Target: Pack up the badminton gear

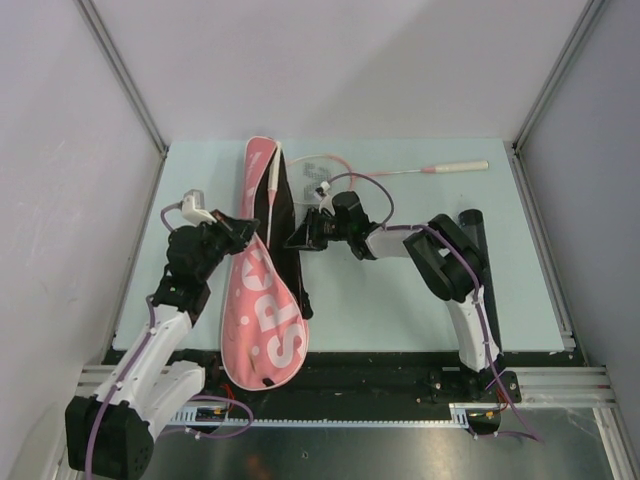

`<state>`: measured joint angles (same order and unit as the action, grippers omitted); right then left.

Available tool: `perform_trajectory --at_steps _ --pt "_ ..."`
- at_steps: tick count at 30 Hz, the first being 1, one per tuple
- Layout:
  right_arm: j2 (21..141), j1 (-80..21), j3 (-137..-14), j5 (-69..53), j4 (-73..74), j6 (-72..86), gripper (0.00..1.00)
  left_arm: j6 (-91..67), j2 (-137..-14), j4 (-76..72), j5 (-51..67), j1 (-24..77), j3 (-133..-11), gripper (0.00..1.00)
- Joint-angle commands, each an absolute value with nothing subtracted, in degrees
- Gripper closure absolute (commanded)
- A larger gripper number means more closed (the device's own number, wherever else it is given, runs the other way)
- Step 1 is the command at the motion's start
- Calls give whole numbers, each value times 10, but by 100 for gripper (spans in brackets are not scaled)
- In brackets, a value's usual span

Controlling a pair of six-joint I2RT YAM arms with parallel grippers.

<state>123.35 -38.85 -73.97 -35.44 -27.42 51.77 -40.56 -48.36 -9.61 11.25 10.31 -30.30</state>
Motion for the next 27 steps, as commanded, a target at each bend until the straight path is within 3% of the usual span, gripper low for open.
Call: perform_trajectory --at_steps 1,2,5,6,9,19,27 --pt "1226 -388 -771 -351 -349 521 88 -415 -451 -130 116 100 -309 100" --pt "1214 -388 -792 -339 -319 507 100 -413 -444 -113 102 101 -313 100" --pt "1147 -402 -897 -256 -70 395 100 -410 -438 -38 57 100 -336 100" --pt "1133 -421 -939 -225 97 360 100 -411 -436 -20 47 101 -341 100" --pt "1134 -457 -1080 -104 291 277 100 -427 -421 32 24 99 -352 100" --pt "1114 -537 -1135 52 361 214 100 -445 -371 93 -35 93 -333 100" --pt "1201 -512 -1103 -50 260 199 100 -439 -420 94 -36 56 -317 100"
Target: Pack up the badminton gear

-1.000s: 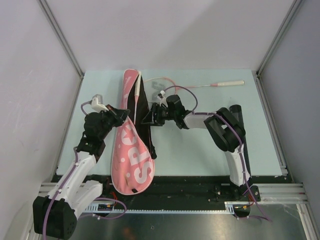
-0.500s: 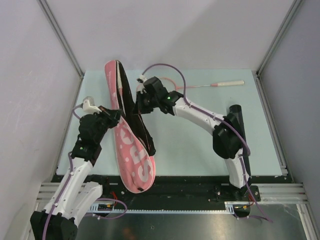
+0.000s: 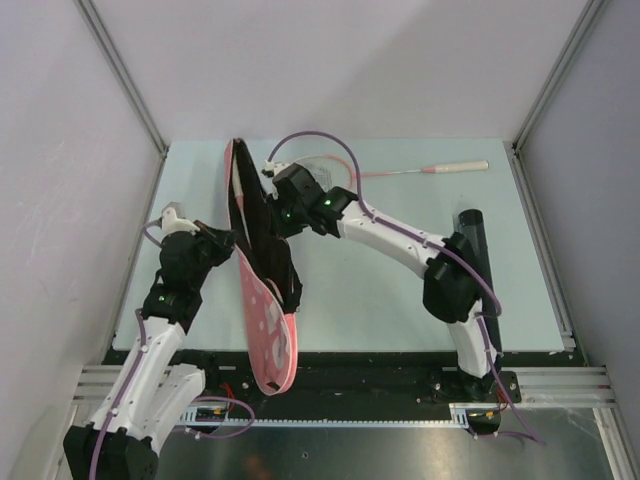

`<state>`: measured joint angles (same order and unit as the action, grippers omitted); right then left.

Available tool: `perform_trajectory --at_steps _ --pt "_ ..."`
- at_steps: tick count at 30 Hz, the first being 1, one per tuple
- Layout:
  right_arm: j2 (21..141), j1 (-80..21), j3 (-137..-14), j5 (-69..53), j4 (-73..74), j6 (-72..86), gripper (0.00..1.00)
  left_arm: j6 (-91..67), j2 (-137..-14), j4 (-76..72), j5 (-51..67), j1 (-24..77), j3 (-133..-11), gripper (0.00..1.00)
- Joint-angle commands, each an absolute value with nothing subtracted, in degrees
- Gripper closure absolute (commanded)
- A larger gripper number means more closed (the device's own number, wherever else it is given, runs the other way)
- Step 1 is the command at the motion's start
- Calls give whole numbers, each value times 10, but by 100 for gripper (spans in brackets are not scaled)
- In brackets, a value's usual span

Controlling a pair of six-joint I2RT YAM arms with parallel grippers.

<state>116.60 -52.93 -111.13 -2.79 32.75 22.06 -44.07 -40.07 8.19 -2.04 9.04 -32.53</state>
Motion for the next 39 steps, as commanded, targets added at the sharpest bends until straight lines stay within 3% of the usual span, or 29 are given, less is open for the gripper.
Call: perform_trajectory --at_steps 1,5,6,7,12,17,18,22,26,28,32,33,34,35,36,38,39 --pt "1195 -512 -1093 -62 243 206 100 -420 -422 95 -24 48 -324 100" --pt "1180 -502 -1092 -121 216 238 100 -381 -445 99 54 22 -341 98" --pt "1178 -502 -1096 -132 209 243 100 -378 -455 106 66 14 -345 93" --pt "1177 -504 -1099 -131 208 247 100 -380 -467 110 76 12 -350 77" --pt "1179 -523 -1125 -99 213 244 100 -378 -520 117 118 11 -358 47" --pt "1201 -541 -1188 -57 267 214 100 -376 -520 121 148 11 -374 26" --pt "1207 -544 -1198 -49 272 208 100 -379 -518 125 161 11 -381 14" --pt "1230 -550 -1259 -29 300 194 100 -390 -501 133 170 18 -395 8" --pt "1230 -562 -1277 0 314 181 100 -388 -504 145 147 31 -403 15" --pt "1232 -565 -1285 15 316 171 100 -385 -511 157 135 31 -406 40" --pt "1255 -561 -1315 19 322 156 100 -369 -501 160 110 31 -416 75" --pt "1255 -555 -1308 19 313 155 100 -364 -501 160 101 31 -426 96" --pt "1255 -547 -1299 18 293 169 99 -359 -503 161 91 31 -431 100" --pt "1255 -539 -1292 27 288 180 86 -356 -504 163 68 31 -436 100" --pt "1253 -520 -1281 33 284 188 50 -360 -508 166 59 31 -444 100" --pt "1249 -504 -1283 33 298 209 25 -372 -526 170 41 30 -453 100" --pt "1234 -479 -1276 17 299 219 21 -379 -533 171 32 30 -460 100"
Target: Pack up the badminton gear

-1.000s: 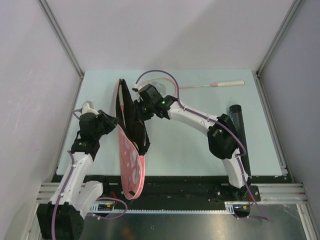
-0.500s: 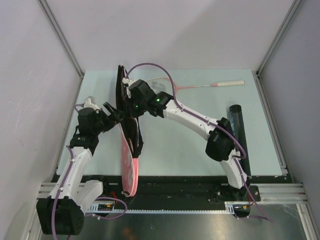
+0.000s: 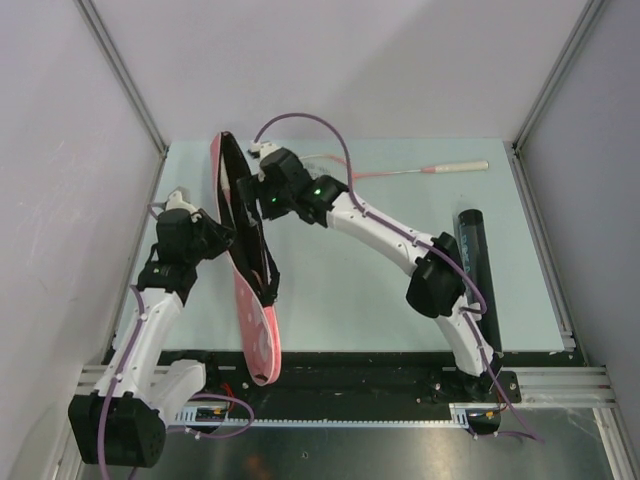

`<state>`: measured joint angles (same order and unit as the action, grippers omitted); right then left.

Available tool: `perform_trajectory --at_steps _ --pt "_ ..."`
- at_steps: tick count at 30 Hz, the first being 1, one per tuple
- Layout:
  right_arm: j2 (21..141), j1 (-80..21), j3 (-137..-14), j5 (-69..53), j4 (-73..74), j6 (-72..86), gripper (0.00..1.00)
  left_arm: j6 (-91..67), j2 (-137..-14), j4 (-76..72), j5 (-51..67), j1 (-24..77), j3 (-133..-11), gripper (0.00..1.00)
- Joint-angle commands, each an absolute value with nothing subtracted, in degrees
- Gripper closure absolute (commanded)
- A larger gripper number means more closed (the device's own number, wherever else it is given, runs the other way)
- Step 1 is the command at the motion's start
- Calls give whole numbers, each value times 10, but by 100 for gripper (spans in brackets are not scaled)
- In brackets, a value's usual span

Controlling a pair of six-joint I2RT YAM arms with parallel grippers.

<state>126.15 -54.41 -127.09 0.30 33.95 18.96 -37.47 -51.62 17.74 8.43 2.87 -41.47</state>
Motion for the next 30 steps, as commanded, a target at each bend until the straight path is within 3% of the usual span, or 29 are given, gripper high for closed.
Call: perform_trajectory --at_steps 1,2,4,7,9,10,12,14,17,20,23,27,30 --pt "1226 -466 -1270 6 298 235 14 -384 -550 171 23 30 -463 100" --pt "1213 -448 -1257 -58 287 281 1 -392 -559 174 19 30 -468 100" --pt "1159 -411 -1180 -88 217 297 0 -399 -585 174 7 30 -481 100" --pt "1082 -390 -1046 40 110 339 0 -411 -619 174 1 30 -501 100" --pt "1113 -360 -1115 148 206 448 0 -414 -633 173 -19 30 -514 100" --pt "1181 -334 -1256 176 364 467 0 -413 -644 174 -23 29 -518 100" --pt "1258 -309 -1376 267 542 522 0 -417 -654 172 -27 30 -524 100" --pt "1320 -266 -1440 289 574 550 0 -417 -666 172 -25 30 -527 100" --pt "1335 -235 -1386 325 518 546 0 -410 -677 171 -19 30 -532 100" --pt "1359 -231 -1351 319 382 440 3 -396 -676 171 -27 30 -532 100" --pt "1401 -234 -1379 301 328 361 14 -382 -671 171 -37 30 -533 100" --pt "1498 -248 -1476 332 305 308 14 -372 -671 168 -28 30 -535 100" --pt "1519 -251 -1475 335 292 296 16 -367 -676 166 -24 30 -534 100"
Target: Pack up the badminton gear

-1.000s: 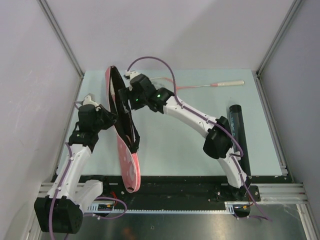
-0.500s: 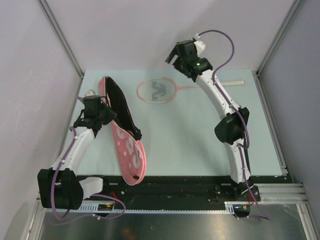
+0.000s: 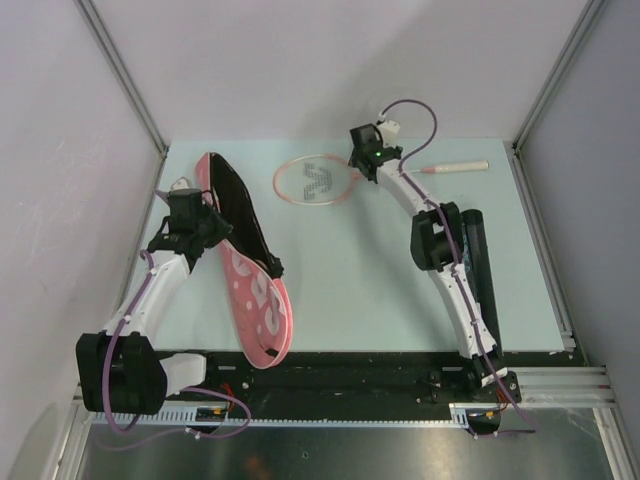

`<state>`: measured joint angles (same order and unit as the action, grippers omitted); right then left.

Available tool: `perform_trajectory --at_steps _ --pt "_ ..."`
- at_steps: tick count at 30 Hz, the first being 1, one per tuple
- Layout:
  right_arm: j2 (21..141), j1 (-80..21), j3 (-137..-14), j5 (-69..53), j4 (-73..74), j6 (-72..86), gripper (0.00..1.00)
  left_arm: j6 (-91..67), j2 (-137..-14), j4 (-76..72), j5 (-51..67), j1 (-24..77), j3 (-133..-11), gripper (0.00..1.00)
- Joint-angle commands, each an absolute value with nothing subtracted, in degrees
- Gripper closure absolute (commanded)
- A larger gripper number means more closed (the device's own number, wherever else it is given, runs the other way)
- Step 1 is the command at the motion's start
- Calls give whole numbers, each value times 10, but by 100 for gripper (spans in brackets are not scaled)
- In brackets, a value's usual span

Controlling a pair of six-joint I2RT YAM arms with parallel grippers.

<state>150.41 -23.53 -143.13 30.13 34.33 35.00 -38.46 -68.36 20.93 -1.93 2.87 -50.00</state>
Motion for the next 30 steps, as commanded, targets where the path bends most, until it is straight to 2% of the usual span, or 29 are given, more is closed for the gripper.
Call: perform_trajectory --at_steps 1,9,18,21,25,30 --pt "1530 -253 -1477 337 295 296 16 -367 -675 165 -24 30 -534 100" --pt "1579 -252 -1501 300 387 313 24 -367 -672 163 -14 28 -535 100" --pt "1550 -249 -1448 224 454 287 31 -369 -660 163 -14 25 -527 100" --pt "1493 -259 -1385 219 407 253 28 -370 -660 162 -11 25 -526 100" --pt "1427 -265 -1320 218 320 259 12 -368 -655 161 -13 25 -526 100" --pt "1390 -276 -1274 205 272 276 10 -369 -651 159 -14 25 -526 100"
